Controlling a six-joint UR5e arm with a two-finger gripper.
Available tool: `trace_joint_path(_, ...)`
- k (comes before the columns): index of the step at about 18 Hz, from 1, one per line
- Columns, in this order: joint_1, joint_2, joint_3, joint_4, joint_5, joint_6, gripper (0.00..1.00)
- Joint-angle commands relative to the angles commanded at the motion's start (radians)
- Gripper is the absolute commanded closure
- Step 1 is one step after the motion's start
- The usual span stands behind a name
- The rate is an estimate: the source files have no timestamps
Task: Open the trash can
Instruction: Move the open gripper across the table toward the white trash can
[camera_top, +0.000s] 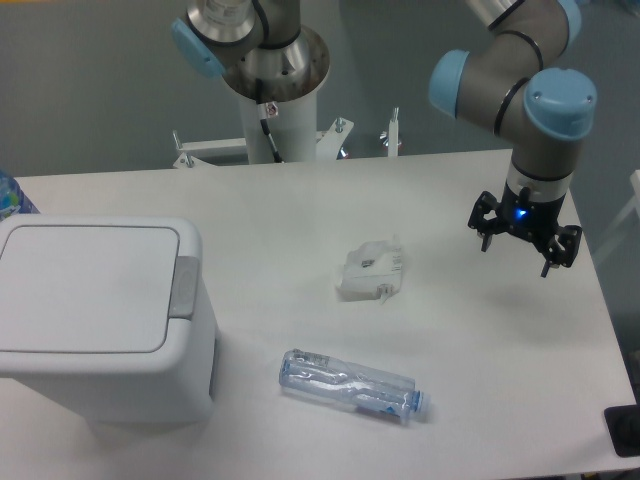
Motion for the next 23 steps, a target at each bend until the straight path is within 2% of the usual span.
trace_joint_path(6, 0.0, -0.002, -0.011, 0.002, -0.009, 0.003, 0.0)
trace_joint_path(10, 0.0, -0.014, -0.018, 0.009, -0.074, -0.02, 0.0)
trace_joint_path(14, -0.017, -0.005, -0.038, 0.009, -0.138, -0.203, 0.0)
trace_joint_path(18, -0.086, -0.003, -0.048, 0.011, -0.153, -0.386, 0.0)
trace_joint_path(21, -0.121, -0.002, -0.022, 0.031, -0.233, -0.539, 0.0)
trace_joint_path(23, -0.147, -0.002, -0.017, 0.064, -0.282, -0.618, 0.0)
